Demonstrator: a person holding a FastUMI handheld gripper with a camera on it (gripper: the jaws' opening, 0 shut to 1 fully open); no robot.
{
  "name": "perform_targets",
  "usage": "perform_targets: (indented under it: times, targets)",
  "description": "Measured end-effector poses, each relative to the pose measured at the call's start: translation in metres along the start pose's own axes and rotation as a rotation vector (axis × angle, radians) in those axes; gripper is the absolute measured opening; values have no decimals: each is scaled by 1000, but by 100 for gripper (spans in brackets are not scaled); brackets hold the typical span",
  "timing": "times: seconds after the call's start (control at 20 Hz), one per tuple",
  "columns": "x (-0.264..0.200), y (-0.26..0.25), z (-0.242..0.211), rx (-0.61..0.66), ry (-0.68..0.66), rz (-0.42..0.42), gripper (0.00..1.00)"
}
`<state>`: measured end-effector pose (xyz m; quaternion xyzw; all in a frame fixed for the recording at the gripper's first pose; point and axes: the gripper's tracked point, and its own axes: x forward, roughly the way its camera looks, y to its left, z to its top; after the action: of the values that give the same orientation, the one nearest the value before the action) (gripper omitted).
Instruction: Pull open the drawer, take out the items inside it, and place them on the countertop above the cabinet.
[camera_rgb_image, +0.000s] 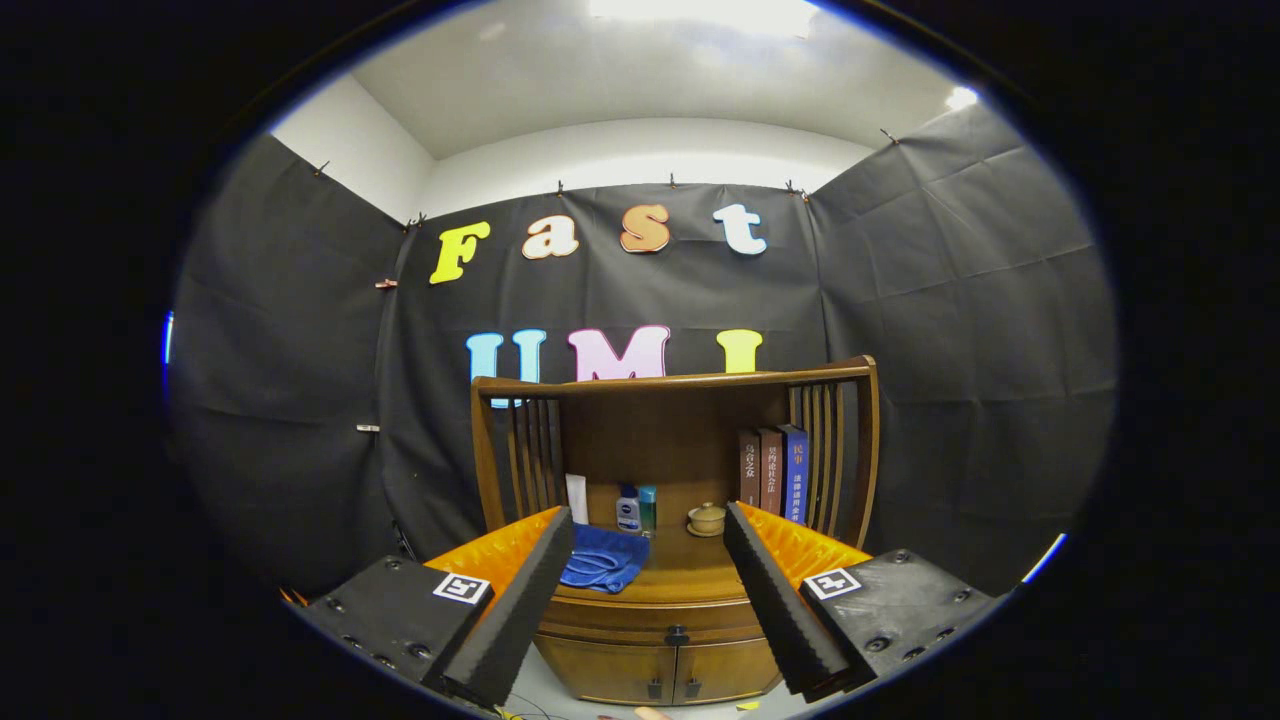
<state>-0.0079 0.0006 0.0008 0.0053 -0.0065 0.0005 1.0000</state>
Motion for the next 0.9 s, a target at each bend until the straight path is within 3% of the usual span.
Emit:
perform_targets:
  times: [0.5, 0.9]
  targets:
    - [0, -3, -5, 21, -7, -11, 98]
    - [21, -5, -58, -25, 54, -5, 98]
